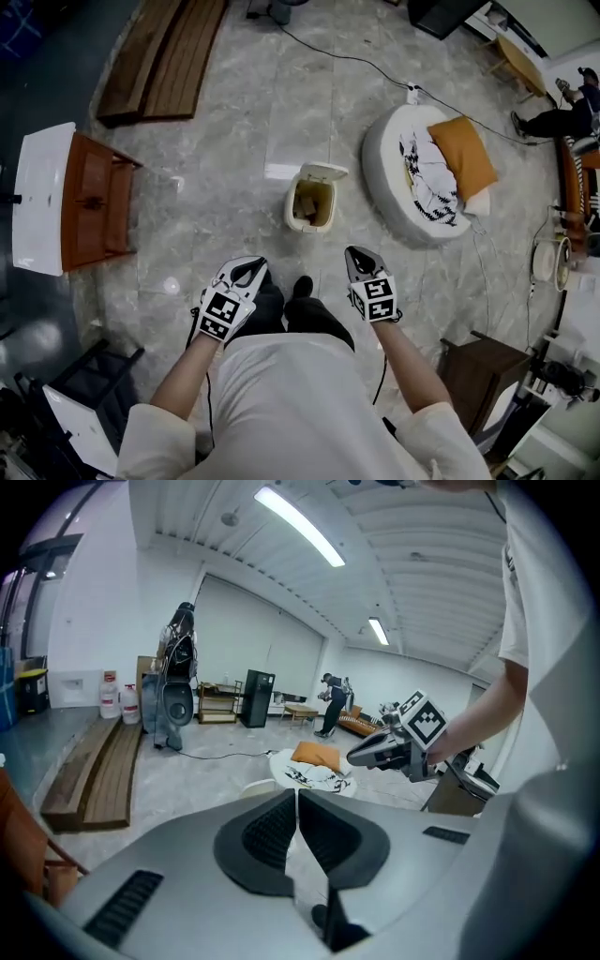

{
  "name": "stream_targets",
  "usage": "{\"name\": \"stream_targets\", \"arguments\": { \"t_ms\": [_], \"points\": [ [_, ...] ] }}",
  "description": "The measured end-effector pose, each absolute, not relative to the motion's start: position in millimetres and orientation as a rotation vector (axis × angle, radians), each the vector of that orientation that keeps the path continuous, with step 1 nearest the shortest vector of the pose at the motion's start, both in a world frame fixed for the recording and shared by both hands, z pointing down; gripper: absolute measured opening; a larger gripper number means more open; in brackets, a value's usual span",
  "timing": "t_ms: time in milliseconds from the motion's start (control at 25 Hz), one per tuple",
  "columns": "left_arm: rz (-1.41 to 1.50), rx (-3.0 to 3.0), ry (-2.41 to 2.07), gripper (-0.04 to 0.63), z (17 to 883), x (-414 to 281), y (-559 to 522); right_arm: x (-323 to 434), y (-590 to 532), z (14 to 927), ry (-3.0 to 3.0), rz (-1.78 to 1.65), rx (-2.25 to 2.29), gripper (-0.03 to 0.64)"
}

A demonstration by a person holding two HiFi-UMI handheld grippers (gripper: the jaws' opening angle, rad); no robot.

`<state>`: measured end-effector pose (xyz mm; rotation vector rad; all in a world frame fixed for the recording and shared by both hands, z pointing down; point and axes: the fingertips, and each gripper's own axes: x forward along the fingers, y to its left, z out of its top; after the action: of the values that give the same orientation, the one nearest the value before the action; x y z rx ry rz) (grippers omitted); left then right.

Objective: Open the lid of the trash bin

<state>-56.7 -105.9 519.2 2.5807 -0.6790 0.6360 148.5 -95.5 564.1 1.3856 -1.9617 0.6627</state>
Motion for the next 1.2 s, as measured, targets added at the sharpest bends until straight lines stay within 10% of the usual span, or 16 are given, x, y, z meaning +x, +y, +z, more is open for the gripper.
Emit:
{"name": "stream_targets", "arguments": {
  "t_ms": [1200],
  "points": [
    [0.486,2.698,-0.945,0.020,418.9,-12.8,12.3,194.8,43.7,420.4,-2.224,0.363,1.522,0.034]
  ]
}}
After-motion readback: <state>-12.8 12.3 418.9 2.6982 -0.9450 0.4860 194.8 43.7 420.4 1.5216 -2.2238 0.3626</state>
